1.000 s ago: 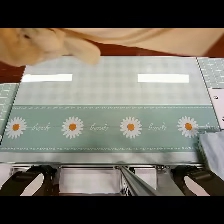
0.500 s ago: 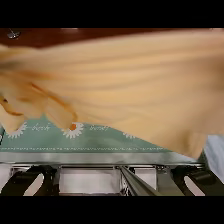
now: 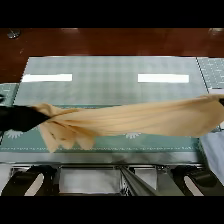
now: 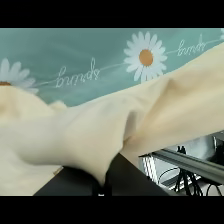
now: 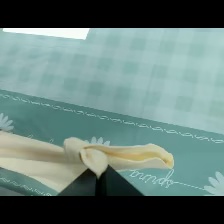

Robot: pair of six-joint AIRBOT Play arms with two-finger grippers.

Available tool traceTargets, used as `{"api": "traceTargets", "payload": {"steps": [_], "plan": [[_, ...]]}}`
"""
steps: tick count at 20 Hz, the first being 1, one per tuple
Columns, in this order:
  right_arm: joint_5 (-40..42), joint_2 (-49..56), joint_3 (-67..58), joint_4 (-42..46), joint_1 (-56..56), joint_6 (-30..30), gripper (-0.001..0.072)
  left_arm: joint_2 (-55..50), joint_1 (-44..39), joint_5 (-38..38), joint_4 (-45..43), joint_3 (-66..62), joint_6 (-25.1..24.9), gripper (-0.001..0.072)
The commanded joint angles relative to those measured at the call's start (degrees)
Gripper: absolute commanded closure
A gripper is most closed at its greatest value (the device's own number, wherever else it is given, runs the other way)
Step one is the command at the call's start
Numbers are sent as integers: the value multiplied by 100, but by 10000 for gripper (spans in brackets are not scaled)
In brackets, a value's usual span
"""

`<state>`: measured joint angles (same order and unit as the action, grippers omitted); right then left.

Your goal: Fold the shirts.

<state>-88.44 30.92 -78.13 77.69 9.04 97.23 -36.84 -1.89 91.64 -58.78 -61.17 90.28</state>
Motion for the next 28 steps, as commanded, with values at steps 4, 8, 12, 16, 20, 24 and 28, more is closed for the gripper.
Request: {"api": "traceTargets", "payload": {"steps": [4,8,12,16,20,24,28], "plan": [[1357,1172,815,1150,7,140,687,-2417,-55,-2522,1453,905,-1550,687],[2881,2636,813,1152,-164,190,686,-4395,-81,-2879,1727,-332,-1784,687],[3707,4144,726,-57,-866,199,686,-5377,-136,-2857,1727,-1539,-1779,687],[3853,5152,415,-1558,-1314,-317,679,-5512,-131,-2911,1733,-2083,-1692,684],[3733,5383,415,-1932,-1602,-374,96,-5510,-66,-1832,1281,-2162,-1593,5],[2092,5064,380,-1635,-2500,-1040,96,-5158,739,-835,328,-2100,-1204,5],[951,4299,949,-278,-3303,-1615,95,-4070,1679,-1318,345,-916,-1261,5]]}}
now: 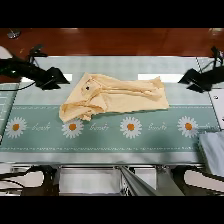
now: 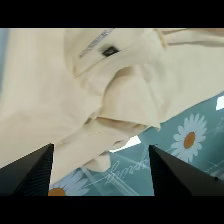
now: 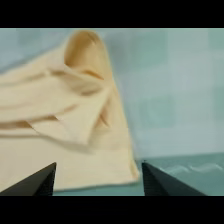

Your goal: Fold the shirts.

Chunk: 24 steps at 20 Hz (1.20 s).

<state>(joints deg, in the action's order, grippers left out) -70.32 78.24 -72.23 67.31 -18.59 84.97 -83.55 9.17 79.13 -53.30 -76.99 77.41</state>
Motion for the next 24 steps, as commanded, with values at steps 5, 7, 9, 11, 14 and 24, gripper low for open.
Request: {"api": "traceTargets", "payload": {"steps": [5,7,9,11,14,24], "plan": [[468,-1934,3169,-260,-1071,-892,96,1810,1681,-866,46,3541,-358,6],[507,-2334,3864,-1056,-1047,-1196,96,1978,1978,-1187,385,4225,-293,6],[542,-2573,4186,-1823,-1047,-1198,96,1965,2000,-1526,822,4605,-509,6],[481,-2597,4225,-2334,-1047,-1211,96,1956,1832,-1961,1137,4782,-837,7],[431,-2597,4225,-2538,-1047,-1244,96,1895,1506,-2546,1318,4784,-933,7],[289,-2597,4225,-2524,-1047,-1213,96,1163,1259,-2761,2081,4780,-2155,9]]}}
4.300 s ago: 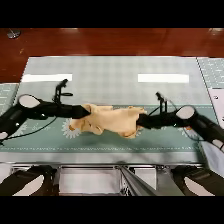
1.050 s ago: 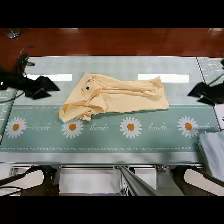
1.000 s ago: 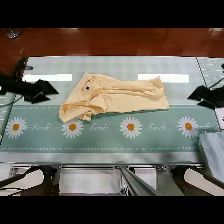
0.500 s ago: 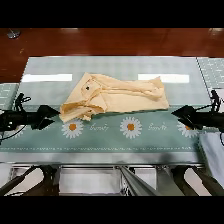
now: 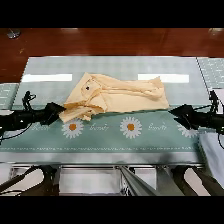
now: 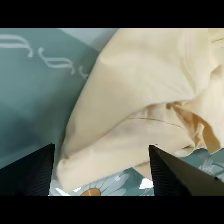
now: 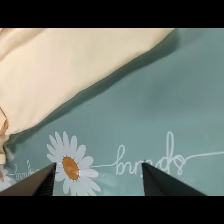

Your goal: Fold the shirts.

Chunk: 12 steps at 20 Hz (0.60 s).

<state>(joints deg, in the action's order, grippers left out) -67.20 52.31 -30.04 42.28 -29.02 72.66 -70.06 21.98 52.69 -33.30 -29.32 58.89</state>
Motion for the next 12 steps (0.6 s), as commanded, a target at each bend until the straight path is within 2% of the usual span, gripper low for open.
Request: {"api": "traceTargets", "payload": {"steps": [1,2,3,4,5,8,12], "plan": [[-17,-4,7,-24,-4,20,96,-219,-22,-122,81,11,-323,22],[-4,-4,7,-22,-4,33,96,-240,-22,-129,81,11,-323,163],[11,-4,7,-22,-4,33,96,-260,-22,-129,81,11,-328,452],[15,-4,7,-22,-4,7,96,-280,-22,-129,81,2,-393,646],[15,-2,7,-4,-4,-74,96,-306,-22,-118,81,-24,-424,686],[52,2,7,223,-4,-26,96,-358,-22,70,81,-157,-422,687],[728,4,4,918,-4,704,96,-356,-22,243,83,-262,-420,687]]}}
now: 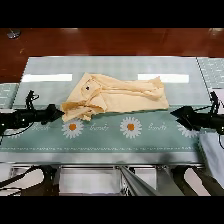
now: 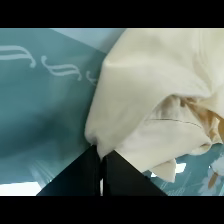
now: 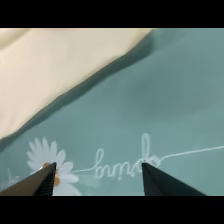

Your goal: Fold the shirts.

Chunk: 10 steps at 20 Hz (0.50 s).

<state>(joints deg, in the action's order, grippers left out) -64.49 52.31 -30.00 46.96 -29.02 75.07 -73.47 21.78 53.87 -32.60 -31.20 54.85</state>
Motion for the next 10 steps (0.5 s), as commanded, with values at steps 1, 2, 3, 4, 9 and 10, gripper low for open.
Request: {"api": "traceTargets", "payload": {"steps": [1,2,3,4,9,10], "plan": [[667,11,-17,404,-2,490,96,-15,-2,125,13,-74,-15,687],[789,68,-87,361,-4,487,96,-15,-2,127,13,-74,17,687],[822,212,-214,380,-4,483,96,-15,-2,122,15,-74,90,687],[822,417,-361,466,-4,485,96,-15,-2,122,15,-74,140,687],[595,1891,-1106,472,385,494,97,-15,-2,295,13,-74,168,687],[599,2212,-1250,466,546,590,97,-15,-2,319,15,-74,343,686]]}}
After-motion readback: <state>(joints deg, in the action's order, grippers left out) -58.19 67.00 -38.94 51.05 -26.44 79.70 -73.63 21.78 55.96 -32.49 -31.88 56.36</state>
